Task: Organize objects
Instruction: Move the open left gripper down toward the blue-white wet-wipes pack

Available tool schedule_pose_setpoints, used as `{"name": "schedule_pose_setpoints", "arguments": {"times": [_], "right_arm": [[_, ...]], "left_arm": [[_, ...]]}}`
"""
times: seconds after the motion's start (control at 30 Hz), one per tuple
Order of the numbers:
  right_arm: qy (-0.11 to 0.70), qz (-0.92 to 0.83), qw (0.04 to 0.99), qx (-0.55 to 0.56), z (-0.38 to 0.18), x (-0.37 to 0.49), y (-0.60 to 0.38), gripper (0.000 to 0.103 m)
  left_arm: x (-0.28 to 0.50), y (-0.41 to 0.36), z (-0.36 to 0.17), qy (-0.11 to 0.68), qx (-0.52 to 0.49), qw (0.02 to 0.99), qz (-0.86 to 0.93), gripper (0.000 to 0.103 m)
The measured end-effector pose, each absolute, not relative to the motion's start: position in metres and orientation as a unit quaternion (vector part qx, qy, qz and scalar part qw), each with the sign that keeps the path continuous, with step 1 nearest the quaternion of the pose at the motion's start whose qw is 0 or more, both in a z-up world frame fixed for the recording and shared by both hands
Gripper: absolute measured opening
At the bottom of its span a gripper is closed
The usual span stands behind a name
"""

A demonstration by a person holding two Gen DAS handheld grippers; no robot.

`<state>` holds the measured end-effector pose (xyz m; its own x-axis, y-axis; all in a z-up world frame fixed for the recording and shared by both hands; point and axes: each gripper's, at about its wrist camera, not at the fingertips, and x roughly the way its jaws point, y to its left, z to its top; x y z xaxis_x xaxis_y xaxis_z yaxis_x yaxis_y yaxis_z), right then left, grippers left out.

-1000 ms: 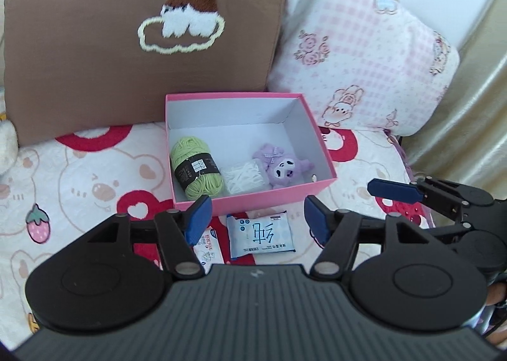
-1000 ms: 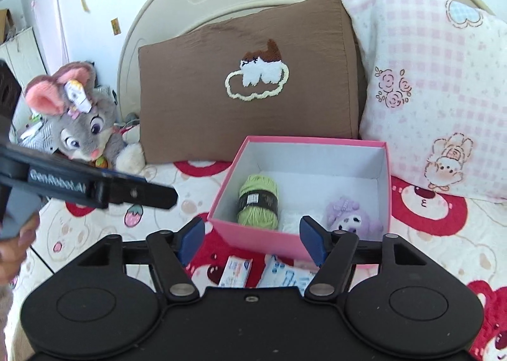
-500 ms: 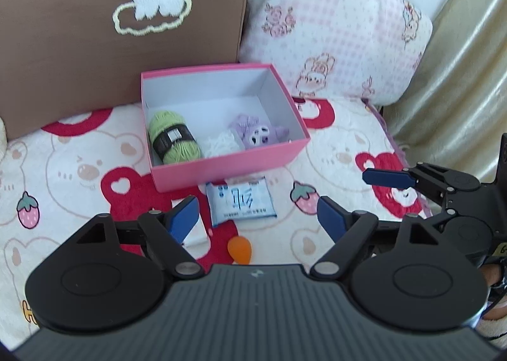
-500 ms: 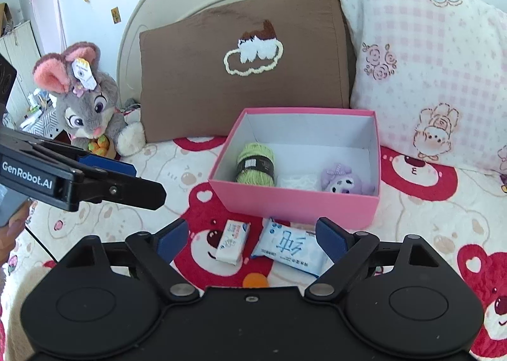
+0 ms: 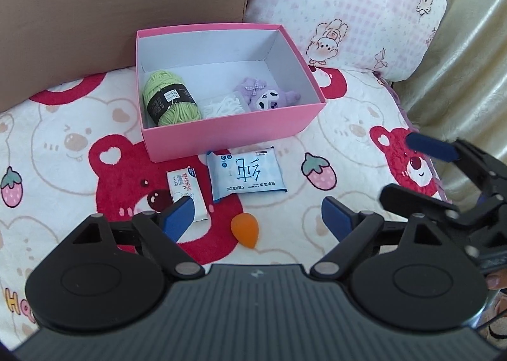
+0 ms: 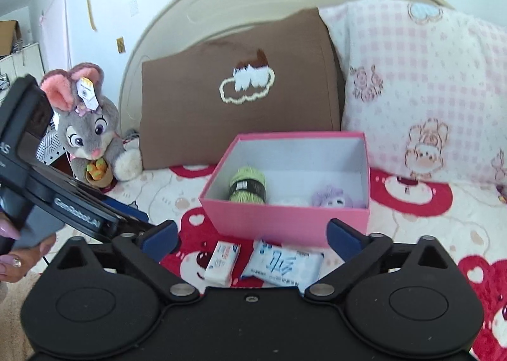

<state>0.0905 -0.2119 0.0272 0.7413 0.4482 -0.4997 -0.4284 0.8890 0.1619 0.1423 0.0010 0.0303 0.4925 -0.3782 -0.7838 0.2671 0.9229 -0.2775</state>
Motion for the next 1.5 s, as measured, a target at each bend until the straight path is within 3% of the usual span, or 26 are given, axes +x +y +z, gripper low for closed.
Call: {"name": "schedule_pose_setpoints", "arguments": {"times": [0.23, 0.67, 1.0, 1.37, 1.5], "right_arm": [[0.226, 0.218, 0.949, -0.006, 0.014, 0.095, -0.211, 0.102], [0.348, 0.215, 0.911, -0.044, -0.019, 0.14, -0.203, 0.1], [0.365, 0.212, 0.901, -0.101, -0.029, 0.156, -0.182, 0.101], [0.399, 0.214, 0.891, -0.014, -0.081, 0.172, -0.192, 0.098], [0.422, 0.196, 0.885, 0.008, -0.1, 0.186, -0.201, 0.092]], "left_arm": [[0.152, 0.002, 0.013, 0.447, -0.074, 0.872, -0.184, 0.088], [0.172, -0.007, -0.023, 0.462, -0.06, 0.872, -0.149, 0.088], [0.184, 0.005, -0.07, 0.509, -0.061, 0.85, -0.121, 0.084], [0.201, 0.024, -0.088, 0.495, -0.122, 0.855, -0.092, 0.085], [0.203, 0.024, -0.084, 0.478, -0.115, 0.867, -0.085, 0.085]]}}
